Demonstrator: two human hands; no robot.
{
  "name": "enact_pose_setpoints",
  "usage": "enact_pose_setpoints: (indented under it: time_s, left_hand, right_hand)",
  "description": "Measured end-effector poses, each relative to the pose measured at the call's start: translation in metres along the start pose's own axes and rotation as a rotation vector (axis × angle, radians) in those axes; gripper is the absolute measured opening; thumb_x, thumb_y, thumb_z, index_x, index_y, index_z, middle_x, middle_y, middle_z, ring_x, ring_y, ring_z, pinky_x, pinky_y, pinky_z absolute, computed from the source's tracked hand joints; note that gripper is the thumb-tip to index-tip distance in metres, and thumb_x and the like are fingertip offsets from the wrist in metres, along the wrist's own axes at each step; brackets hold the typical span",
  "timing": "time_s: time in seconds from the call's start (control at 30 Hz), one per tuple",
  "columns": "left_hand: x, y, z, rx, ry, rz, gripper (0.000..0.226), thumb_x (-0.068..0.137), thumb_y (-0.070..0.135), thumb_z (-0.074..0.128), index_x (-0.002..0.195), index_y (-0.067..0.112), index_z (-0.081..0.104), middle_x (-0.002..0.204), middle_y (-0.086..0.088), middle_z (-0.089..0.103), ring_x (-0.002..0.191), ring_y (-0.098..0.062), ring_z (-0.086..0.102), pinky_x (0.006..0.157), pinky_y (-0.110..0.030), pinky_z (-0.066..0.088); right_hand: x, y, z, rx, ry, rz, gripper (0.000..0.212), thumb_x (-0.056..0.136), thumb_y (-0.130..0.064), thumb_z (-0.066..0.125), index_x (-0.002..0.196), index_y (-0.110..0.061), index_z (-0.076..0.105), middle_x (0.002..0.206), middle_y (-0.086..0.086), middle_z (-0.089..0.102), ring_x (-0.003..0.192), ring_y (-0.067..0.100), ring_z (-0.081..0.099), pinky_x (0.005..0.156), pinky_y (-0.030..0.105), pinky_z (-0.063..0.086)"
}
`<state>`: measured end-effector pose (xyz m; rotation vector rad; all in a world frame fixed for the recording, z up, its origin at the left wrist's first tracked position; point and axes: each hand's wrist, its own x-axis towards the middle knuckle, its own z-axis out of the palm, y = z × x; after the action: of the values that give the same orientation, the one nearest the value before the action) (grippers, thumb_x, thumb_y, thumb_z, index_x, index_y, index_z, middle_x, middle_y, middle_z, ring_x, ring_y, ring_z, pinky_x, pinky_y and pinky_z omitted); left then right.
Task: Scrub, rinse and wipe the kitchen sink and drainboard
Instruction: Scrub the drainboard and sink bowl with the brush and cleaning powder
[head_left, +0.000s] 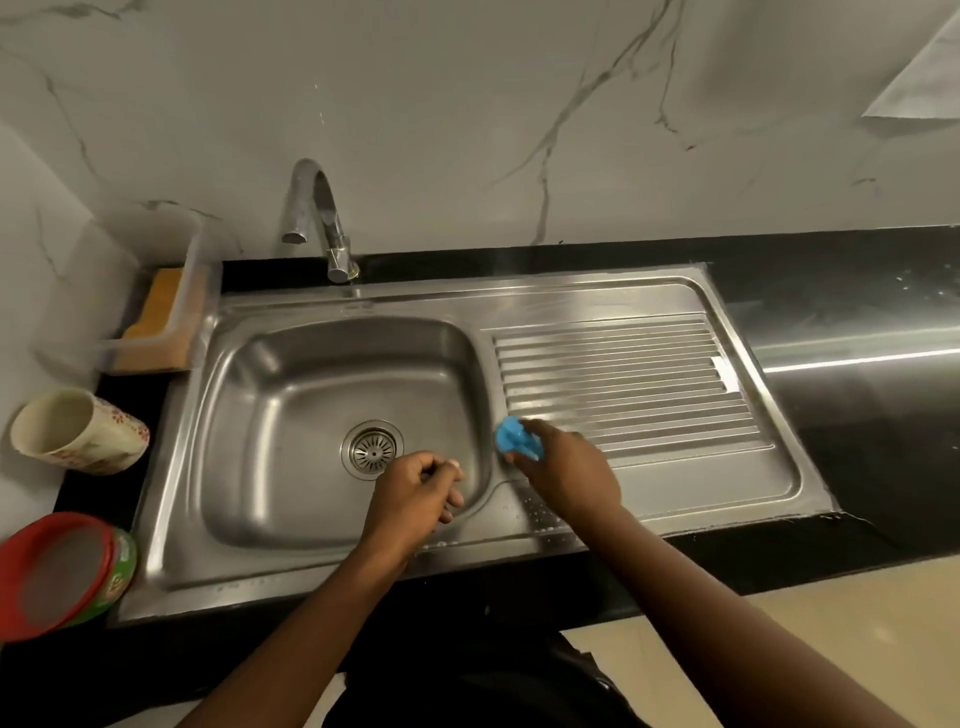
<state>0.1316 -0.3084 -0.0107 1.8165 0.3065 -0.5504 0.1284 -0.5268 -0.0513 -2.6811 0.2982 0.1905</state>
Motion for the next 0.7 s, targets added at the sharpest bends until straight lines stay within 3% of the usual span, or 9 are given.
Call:
enact_pose_setpoints:
  time_s: [0.1,0.23,0.33,0.47,0.57,0.7]
  left_hand:
    - [-0.001,0.001,-0.003,0.016,0.012,0.003,0.021,0.102,0.019,0.061,0.089,0.008,0.073,0.069,-0.007,0.073,0.051,-0.011,0.06,0.046,-0.018,0.045]
    - [0.0,-0.003,-0.006,0.027,0.026,0.005,0.02,0.101,0.02,0.062,0.089,0.01,0.074,0.071,-0.009,0.075,0.054,-0.013,0.062,0.049,-0.021,0.046]
    - [0.0,-0.004,-0.001,0.051,0.013,0.001,0.02,0.102,0.02,0.062,0.089,0.01,0.074,0.072,-0.009,0.075,0.054,-0.013,0.062,0.049,-0.02,0.046]
    - [-0.001,0.0,0.017,0.065,-0.023,-0.001,0.022,0.102,0.019,0.061,0.089,0.006,0.073,0.072,-0.012,0.075,0.053,-0.014,0.06,0.047,-0.019,0.045]
    - [0.002,0.004,0.03,0.069,-0.051,-0.004,0.022,0.102,0.017,0.061,0.089,0.004,0.073,0.069,-0.01,0.073,0.052,-0.015,0.058,0.046,-0.019,0.044]
    - [0.007,0.007,0.041,0.1,-0.065,-0.001,0.022,0.101,0.02,0.062,0.088,0.008,0.075,0.071,-0.009,0.076,0.056,-0.017,0.062,0.052,-0.026,0.046]
  right_hand:
    - [-0.006,0.028,-0.014,-0.051,-0.051,-0.022,0.059,0.092,-0.064,0.063,0.147,-0.042,0.054,0.121,0.002,0.075,0.107,0.028,0.071,0.083,0.036,0.053]
    - [0.003,0.1,-0.057,0.014,0.116,0.234,0.053,0.09,-0.058,0.071,0.136,-0.032,0.066,0.111,0.005,0.078,0.097,0.03,0.073,0.071,0.035,0.051]
    - [0.014,0.104,-0.064,0.106,0.2,0.315,0.042,0.092,-0.045,0.074,0.129,-0.024,0.07,0.107,0.006,0.077,0.094,0.028,0.072,0.07,0.033,0.05]
    - [0.013,0.045,-0.022,0.251,0.12,0.23,0.042,0.089,-0.05,0.074,0.126,-0.029,0.071,0.105,0.0,0.078,0.095,0.023,0.073,0.076,0.032,0.054]
    - [-0.001,0.01,0.002,0.217,0.036,0.121,0.058,0.089,-0.061,0.067,0.142,-0.039,0.06,0.119,0.0,0.075,0.108,0.023,0.071,0.086,0.032,0.052]
    - [-0.021,0.055,-0.018,0.124,0.028,0.122,0.06,0.091,-0.069,0.059,0.146,-0.046,0.05,0.115,0.002,0.076,0.1,0.024,0.072,0.084,0.036,0.058]
